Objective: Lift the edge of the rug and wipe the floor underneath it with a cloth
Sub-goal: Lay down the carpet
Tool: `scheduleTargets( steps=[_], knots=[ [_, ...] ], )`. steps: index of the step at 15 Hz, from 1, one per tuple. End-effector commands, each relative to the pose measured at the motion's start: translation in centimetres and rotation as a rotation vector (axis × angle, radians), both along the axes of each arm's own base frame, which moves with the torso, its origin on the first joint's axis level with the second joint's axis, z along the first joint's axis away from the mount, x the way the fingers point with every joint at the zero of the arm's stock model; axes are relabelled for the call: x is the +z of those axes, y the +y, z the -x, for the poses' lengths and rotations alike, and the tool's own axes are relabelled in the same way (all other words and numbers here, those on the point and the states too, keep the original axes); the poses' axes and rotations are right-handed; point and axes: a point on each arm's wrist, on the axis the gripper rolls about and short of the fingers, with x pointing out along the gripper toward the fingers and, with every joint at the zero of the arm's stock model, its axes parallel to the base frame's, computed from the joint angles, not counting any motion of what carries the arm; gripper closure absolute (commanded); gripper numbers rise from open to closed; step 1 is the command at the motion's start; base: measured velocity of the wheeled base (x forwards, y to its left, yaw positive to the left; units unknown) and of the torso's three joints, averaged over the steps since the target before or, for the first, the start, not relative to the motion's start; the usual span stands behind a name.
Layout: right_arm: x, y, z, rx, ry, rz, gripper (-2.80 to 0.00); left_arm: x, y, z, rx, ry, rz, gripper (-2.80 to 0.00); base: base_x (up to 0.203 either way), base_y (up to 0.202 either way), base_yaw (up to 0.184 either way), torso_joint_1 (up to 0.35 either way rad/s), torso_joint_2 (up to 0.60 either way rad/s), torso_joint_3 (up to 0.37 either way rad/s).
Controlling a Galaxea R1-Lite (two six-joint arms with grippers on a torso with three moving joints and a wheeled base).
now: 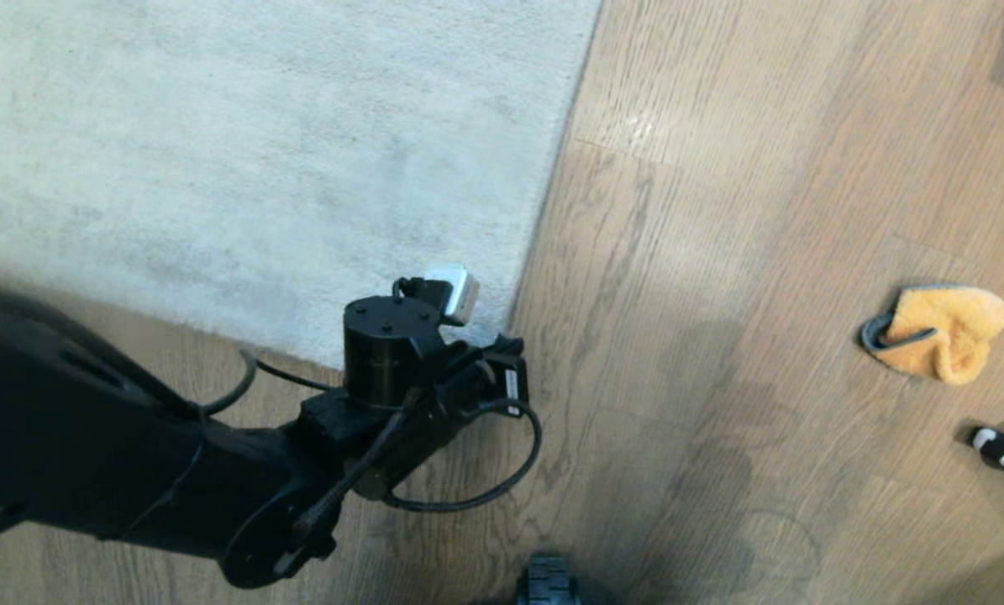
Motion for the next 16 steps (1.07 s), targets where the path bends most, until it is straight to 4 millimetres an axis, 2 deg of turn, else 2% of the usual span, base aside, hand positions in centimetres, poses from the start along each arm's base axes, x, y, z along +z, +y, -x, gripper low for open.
scheduleTargets(
  steps=[1, 4, 7, 9, 13, 16],
  knots=[
    [0.0, 0.0, 0.0, 0.001, 0.001, 0.000, 0.00, 0.3, 0.9, 0.8, 0.005, 0.019, -0.029, 0.00, 0.000, 0.000, 0.000, 0.000, 0.00, 0.000],
    [0.0, 0.0, 0.0, 0.001, 0.001, 0.000, 0.00, -2.0, 3.0, 0.4, 0.041, 0.060, -0.204, 0.00, 0.000, 0.000, 0.000, 0.000, 0.00, 0.000],
    [0.0, 0.0, 0.0, 0.001, -0.001, 0.000, 0.00, -4.7, 4.3, -0.1, 0.062, 0.124, -0.305, 0.00, 0.000, 0.000, 0.000, 0.000, 0.00, 0.000],
    [0.0, 0.0, 0.0, 0.001, 0.001, 0.000, 0.00, -6.1, 5.3, -1.0, 0.068, 0.130, -0.399, 0.00, 0.000, 0.000, 0.000, 0.000, 0.00, 0.000],
    [0.0, 0.0, 0.0, 0.001, 0.001, 0.000, 0.00, -7.6, 6.0, -2.3, 0.068, 0.130, -0.483, 0.00, 0.000, 0.000, 0.000, 0.000, 0.00, 0.000],
    [0.0, 0.0, 0.0, 0.001, 0.001, 0.000, 0.00, -7.3, 6.8, -3.5, 0.076, 0.093, -0.514, 0.00, 0.000, 0.000, 0.000, 0.000, 0.00, 0.000]
  ],
)
